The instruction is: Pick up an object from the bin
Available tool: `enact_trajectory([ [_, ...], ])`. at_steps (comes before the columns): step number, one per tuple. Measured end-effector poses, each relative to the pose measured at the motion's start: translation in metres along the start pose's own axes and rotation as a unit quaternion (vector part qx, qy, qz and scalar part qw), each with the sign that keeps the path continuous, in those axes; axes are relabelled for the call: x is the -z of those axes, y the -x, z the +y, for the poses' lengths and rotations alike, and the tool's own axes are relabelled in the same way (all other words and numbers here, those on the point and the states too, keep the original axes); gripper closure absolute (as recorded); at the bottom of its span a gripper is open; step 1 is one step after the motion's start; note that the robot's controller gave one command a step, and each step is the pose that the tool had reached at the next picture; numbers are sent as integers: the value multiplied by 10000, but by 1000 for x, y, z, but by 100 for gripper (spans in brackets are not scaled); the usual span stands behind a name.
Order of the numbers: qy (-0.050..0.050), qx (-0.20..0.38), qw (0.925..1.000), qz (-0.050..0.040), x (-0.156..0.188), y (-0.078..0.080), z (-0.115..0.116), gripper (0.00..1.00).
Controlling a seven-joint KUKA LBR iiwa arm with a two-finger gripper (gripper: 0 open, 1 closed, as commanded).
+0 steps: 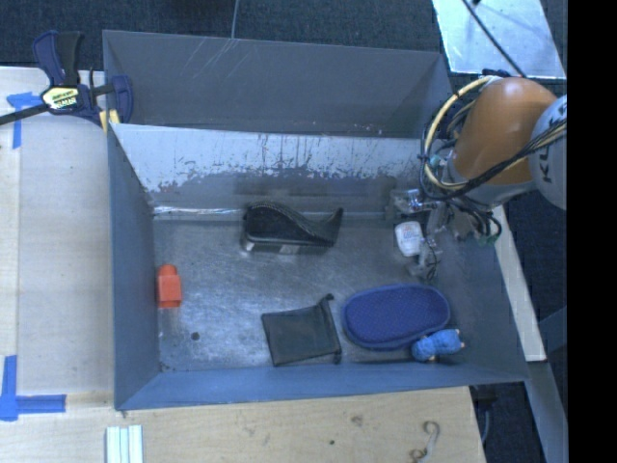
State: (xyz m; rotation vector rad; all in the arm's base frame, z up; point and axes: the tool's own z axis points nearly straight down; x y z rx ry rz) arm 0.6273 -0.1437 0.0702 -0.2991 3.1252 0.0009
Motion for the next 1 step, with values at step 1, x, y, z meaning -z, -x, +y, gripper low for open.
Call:
enact_trajectory([
  [1,-3,-1,10000,-5,0,0,0,100],
])
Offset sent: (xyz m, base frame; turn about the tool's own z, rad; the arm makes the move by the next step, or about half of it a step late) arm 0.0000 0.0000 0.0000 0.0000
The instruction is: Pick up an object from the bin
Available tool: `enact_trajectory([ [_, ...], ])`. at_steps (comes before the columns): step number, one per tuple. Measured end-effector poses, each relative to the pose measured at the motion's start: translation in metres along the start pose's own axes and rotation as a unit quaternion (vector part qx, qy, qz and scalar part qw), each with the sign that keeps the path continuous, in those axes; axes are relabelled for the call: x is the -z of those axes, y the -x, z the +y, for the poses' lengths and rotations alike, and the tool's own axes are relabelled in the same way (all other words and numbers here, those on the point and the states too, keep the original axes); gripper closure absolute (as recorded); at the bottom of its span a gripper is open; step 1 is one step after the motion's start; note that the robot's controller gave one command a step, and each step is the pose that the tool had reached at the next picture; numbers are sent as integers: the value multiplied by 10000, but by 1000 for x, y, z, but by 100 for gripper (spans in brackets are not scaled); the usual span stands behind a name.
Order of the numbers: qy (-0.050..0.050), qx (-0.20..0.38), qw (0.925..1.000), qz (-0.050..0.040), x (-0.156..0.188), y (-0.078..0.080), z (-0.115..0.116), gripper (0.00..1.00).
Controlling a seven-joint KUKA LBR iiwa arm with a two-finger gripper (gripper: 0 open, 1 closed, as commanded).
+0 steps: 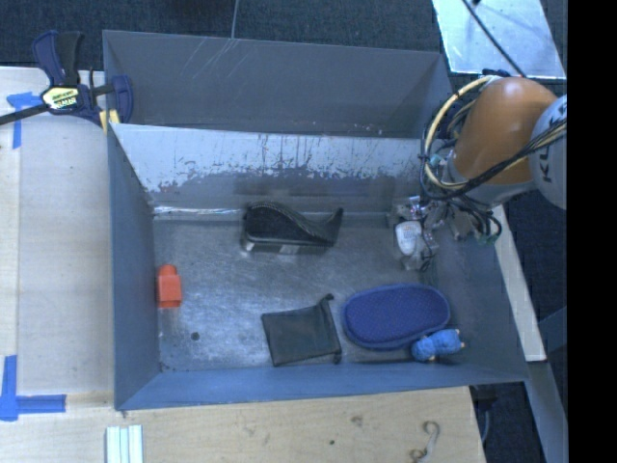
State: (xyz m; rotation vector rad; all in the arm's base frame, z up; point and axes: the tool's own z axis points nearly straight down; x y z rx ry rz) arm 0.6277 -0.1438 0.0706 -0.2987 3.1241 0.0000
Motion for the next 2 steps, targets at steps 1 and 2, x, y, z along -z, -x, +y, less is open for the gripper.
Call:
enact_trajectory([
  [1,-21,1382,9904,-26,110,-43,12,100],
  [2,-31,1237,9923,-36,183,-53,3,100],
])
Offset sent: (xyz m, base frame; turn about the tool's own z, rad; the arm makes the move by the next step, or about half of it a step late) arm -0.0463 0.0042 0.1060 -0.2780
